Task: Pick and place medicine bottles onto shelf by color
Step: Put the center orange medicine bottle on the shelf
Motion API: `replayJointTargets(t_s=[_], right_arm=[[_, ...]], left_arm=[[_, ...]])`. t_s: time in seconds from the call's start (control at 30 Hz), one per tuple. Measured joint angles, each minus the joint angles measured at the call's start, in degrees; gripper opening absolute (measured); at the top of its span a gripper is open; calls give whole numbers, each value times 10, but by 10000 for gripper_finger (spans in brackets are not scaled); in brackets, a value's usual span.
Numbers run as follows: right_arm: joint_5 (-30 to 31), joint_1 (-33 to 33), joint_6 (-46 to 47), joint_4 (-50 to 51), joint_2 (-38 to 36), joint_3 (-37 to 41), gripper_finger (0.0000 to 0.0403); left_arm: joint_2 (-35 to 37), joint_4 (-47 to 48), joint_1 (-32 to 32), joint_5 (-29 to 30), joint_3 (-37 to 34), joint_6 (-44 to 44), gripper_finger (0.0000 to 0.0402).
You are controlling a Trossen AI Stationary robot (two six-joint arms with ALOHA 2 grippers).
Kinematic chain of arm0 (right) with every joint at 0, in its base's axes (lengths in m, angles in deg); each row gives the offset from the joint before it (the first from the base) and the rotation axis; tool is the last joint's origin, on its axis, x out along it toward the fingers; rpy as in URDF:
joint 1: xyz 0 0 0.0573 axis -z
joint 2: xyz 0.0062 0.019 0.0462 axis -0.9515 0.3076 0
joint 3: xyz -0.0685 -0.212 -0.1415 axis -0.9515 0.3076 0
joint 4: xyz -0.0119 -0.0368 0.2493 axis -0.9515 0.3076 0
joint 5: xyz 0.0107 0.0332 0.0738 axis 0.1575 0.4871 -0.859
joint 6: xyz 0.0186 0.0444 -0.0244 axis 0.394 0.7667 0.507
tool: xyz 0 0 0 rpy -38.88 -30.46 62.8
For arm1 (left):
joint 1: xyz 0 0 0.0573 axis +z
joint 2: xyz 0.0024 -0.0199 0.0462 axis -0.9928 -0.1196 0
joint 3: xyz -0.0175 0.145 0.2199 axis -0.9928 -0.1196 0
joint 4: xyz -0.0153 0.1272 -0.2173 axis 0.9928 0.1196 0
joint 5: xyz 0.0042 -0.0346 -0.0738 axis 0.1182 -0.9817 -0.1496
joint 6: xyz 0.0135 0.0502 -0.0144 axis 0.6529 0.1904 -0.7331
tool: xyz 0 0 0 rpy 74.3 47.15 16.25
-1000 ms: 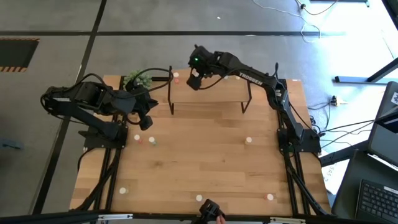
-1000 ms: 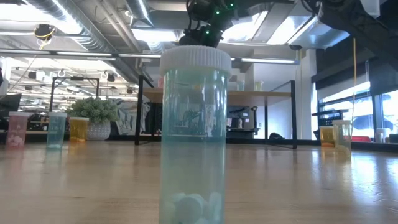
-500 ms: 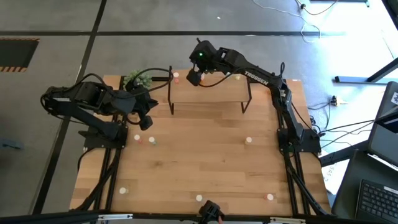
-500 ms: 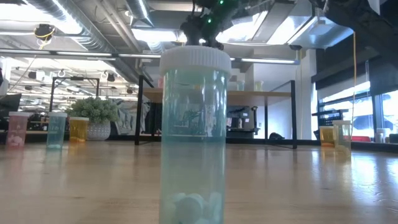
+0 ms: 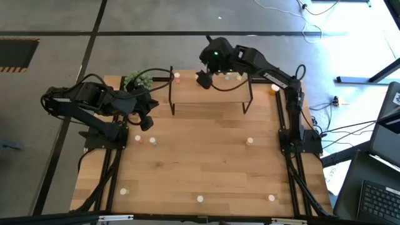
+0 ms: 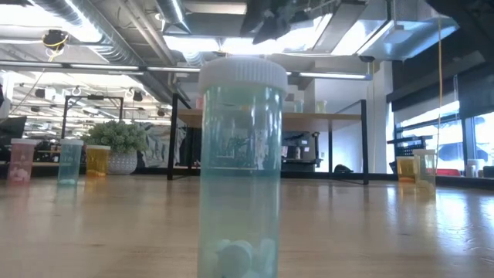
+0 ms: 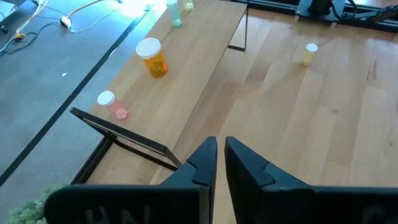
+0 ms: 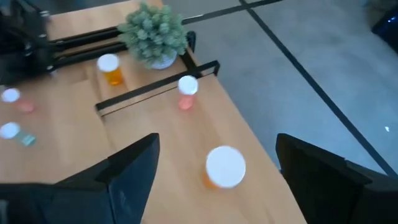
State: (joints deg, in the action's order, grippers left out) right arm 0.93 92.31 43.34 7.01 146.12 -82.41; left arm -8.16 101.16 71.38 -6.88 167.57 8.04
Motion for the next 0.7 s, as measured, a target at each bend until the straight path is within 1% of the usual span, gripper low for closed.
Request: replayJointTargets(t_s=[0.17, 0.3, 0.4, 0.47, 0.6, 0.7], right_arm=[[-2, -22, 0, 52, -23, 0, 323], [-51, -41, -15, 132, -22, 2, 323], [-58, -60, -19, 153, -19, 20, 323], [-51, -71, -26, 147, -17, 39, 323], [-50, -85, -32, 93, -17, 79, 320], [-49, -91, -41, 44, -17, 111, 300]], left_arm=[[0, 0, 0, 0, 0, 0, 28], [0, 0, 0, 0, 0, 0, 27], [0, 0, 0, 0, 0, 0, 27], [0, 0, 0, 0, 0, 0, 28], [0, 0, 0, 0, 0, 0, 27], [0, 0, 0, 0, 0, 0, 27]])
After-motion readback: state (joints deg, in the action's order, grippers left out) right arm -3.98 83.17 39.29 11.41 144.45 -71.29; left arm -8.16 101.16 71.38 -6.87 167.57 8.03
